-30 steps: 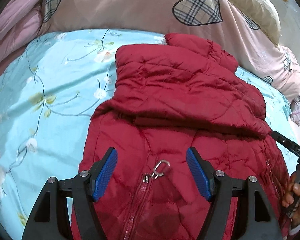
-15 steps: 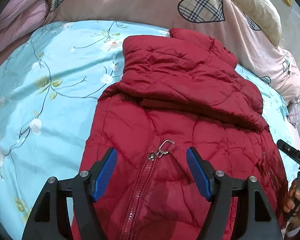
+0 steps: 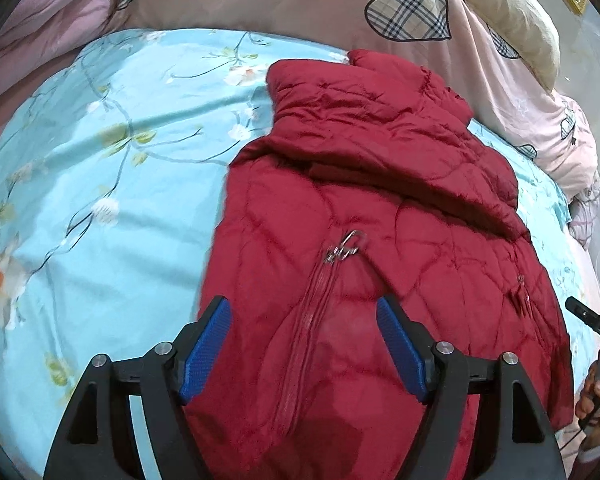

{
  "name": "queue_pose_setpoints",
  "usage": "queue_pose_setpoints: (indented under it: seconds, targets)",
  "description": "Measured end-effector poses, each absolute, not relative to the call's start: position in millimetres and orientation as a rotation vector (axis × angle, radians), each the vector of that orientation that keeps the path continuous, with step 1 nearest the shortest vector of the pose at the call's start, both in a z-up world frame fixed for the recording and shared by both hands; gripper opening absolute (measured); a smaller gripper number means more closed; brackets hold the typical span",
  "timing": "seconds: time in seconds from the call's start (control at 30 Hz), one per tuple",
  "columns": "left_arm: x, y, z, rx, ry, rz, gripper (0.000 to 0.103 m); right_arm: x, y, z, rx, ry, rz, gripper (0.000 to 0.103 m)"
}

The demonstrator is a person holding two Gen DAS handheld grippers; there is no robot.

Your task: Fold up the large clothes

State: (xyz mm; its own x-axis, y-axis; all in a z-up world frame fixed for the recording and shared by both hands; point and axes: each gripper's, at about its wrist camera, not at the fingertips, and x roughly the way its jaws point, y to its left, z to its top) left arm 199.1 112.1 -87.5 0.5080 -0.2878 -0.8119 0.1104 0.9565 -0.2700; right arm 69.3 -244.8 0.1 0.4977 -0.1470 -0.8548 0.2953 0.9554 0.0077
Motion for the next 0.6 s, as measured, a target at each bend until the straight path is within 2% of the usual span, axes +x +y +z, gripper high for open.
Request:
queue_pose_setpoints:
  seconds: [0.13, 0.6]
  targets:
    - [181, 122, -85, -0.195, 1.017, -0.241, 0.075, 48, -249, -5, 0.140, 1.043, -0.315, 0.077]
    - [133, 143, -91, -0.210, 1.055, -0.222, 0.078, -2, -235, -28, 0.220, 1.127, -0.312, 0.077]
